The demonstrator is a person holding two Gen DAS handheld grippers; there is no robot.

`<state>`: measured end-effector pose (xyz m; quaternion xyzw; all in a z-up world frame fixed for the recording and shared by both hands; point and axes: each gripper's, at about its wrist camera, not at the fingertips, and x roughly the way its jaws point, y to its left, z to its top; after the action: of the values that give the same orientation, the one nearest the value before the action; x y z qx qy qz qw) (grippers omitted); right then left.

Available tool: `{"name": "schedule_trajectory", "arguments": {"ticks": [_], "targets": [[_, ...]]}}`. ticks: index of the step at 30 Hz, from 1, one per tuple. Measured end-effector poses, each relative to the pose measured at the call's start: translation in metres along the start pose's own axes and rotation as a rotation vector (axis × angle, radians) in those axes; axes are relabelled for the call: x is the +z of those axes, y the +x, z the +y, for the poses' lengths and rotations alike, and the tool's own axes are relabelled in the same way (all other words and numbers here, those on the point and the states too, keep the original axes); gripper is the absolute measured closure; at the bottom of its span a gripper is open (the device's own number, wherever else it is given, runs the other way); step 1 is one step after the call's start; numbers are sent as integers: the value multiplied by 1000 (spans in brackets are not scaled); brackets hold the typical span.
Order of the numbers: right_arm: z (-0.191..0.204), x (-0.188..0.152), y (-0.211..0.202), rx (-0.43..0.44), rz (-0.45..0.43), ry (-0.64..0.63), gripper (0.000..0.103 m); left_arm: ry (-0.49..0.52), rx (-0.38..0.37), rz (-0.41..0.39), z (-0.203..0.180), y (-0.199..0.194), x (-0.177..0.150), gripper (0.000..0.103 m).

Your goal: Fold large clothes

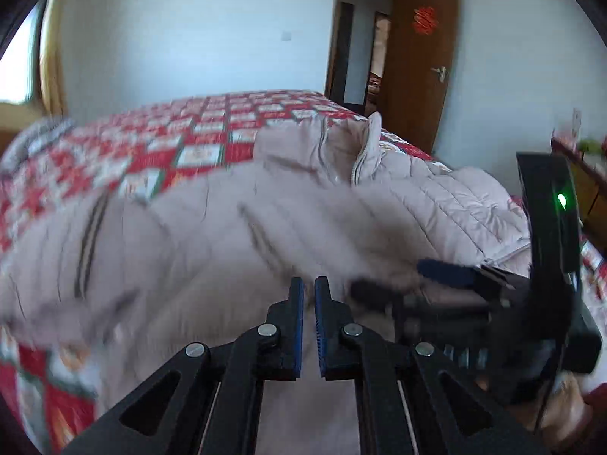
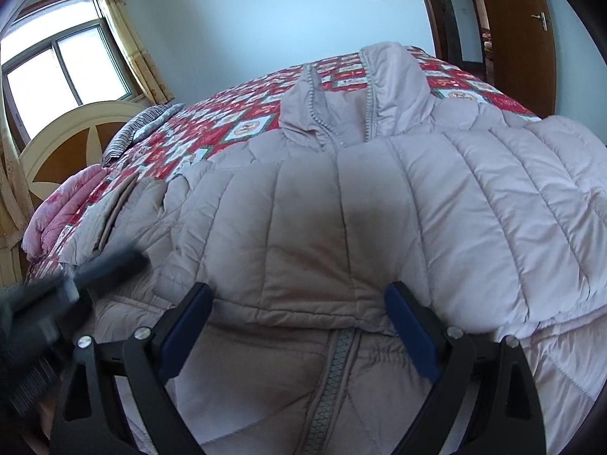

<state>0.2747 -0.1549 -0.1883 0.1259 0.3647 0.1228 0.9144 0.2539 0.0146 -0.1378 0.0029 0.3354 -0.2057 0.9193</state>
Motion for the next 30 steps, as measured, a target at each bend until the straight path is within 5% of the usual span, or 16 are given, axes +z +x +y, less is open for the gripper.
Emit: {"name": "schedule_trajectory", "arguments": {"ticks": [5,9,13,15,20,24,30], "targets": [[1,1,0,-4,2,-3,8,-203,106,-64,43,-35,-20,96],[5,2,1,-45,8,-22,8,-363,243,-105,82,-45,-37,81],[19,8,-5,-85,-9,-47,18,-555,208,-105,113,-32,-61,70],[34,20,-12,-3,-31,-37,24,-596,244,-121,116,-38,-66,55],[94,43,8,213,27,-78,24,-695,359,-215,121,-63,-81,54],[146,48,60,373,150,-91,32,-771,338,-234,139,-60,-88,53],[186,48,117,453,267,-78,32,-727,333,-236,131,-56,-87,41]]}}
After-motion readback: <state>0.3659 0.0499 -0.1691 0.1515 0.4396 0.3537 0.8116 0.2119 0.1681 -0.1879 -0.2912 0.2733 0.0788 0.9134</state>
